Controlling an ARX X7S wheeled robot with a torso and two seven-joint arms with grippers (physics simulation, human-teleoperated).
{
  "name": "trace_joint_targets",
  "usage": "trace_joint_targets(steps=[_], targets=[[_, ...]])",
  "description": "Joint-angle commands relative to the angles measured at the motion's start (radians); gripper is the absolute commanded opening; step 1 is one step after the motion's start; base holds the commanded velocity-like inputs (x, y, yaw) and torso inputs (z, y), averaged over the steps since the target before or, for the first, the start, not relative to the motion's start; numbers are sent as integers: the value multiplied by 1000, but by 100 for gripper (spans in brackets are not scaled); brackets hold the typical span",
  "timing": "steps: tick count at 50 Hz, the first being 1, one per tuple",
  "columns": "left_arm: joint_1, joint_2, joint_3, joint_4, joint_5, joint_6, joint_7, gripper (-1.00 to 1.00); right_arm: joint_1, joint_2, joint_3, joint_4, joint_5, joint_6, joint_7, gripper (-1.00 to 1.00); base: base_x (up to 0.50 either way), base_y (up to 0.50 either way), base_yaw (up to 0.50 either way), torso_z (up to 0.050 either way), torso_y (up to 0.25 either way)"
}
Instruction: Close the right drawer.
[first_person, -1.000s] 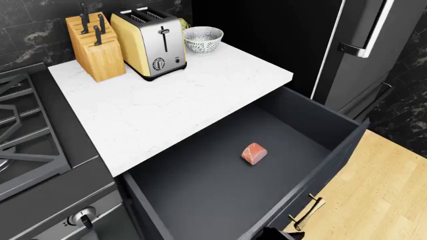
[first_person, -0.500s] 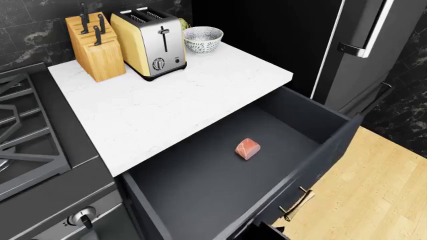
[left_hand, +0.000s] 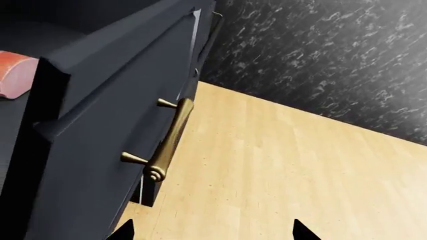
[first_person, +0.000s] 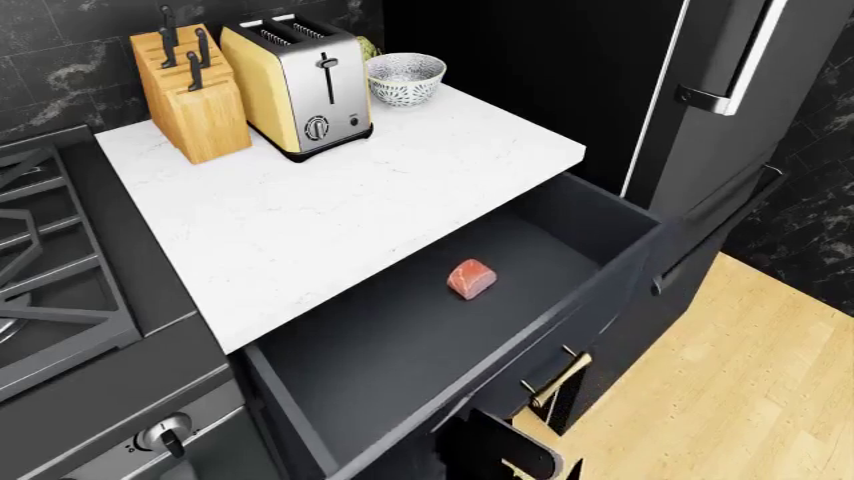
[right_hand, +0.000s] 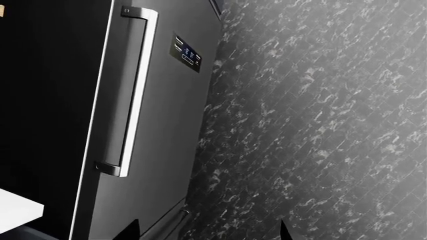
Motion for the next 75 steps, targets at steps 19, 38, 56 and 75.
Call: trace_joint_targets(steps=[19,38,56,75], targets=[[-24,-77,-97,-93,-13,39,-33,100,-1,39,-20,0,8,-19,34,100,0,0,0,0,0],[-76,-85,-121,-220,23,82,-38,100,-1,44,-25,0,8,-19,40,100,0,0,0,0,0],[-117,-98,-136,-330,48,111,-45,100,0,92,-31,0,33,-28,80,100,0,0,0,0,0],[-175,-88,-157,-476,81,155,-77,100,1,126,-26,0,60,-25,109,100,0,0,0,0,0]])
